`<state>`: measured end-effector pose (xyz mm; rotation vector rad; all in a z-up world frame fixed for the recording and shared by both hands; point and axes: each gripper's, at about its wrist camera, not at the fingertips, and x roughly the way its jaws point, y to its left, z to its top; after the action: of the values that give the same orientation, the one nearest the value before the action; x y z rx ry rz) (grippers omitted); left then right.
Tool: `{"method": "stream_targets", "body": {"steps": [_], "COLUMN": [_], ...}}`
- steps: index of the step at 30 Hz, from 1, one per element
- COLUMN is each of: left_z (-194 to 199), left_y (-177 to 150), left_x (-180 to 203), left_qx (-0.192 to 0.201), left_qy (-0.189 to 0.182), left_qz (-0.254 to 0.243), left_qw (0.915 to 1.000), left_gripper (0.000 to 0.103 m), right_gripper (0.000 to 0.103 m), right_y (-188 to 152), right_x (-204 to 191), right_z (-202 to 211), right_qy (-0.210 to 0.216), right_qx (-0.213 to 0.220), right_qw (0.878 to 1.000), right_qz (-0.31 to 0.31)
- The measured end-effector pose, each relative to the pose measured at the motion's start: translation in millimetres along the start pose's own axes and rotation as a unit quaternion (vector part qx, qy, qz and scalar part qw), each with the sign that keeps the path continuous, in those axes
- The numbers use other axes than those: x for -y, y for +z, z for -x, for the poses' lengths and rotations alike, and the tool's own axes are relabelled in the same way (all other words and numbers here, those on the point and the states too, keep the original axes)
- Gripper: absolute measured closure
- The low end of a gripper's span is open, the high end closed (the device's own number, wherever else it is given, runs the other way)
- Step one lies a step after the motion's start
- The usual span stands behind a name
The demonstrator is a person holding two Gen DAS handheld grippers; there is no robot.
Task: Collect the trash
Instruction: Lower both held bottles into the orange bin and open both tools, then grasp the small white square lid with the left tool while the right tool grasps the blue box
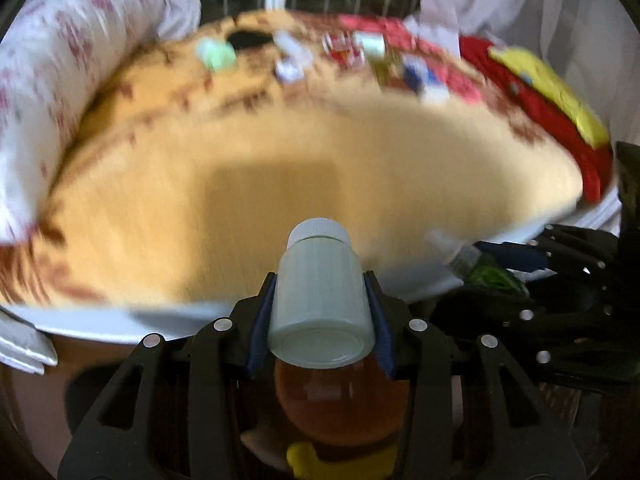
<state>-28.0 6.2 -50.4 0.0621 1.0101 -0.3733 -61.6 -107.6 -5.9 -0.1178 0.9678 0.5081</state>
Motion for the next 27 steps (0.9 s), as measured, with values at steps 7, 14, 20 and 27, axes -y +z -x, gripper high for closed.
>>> {"method": "stream_targets", "body": {"steps": [7, 14, 20, 27], "left_z": [-42, -70, -53, -7], "left_y": [-51, -69, -60, 13], "left_x": [10, 18, 16, 3], "left_qx": [-0.09, -0.152, -0.118, 0.016], "left_qy": [-0.014, -0.014, -0.005, 0.0], "left_qz": [-0.026, -0.058, -0.053, -0.009], "left_qw": [0.9955, 0.9866, 0.9916, 0.9998], "left_gripper": [0.061, 0.06, 0.042, 0.037], "right_gripper": [0.067, 0.035, 0.035, 0.035], "right_y": [-45, -60, -53, -7], "right_x": [-4, -9, 0, 26], "right_z": [-52, -67, -46, 13], "right_qy": [0.008, 0.003, -0.011, -0.036], "right_qx": [-0.087, -0.12, -0.086, 0.044], "right_qw": [0.996, 0.993, 0.996, 0.998], "right_qz": [-0.017, 0.01, 0.004, -0.025]}}
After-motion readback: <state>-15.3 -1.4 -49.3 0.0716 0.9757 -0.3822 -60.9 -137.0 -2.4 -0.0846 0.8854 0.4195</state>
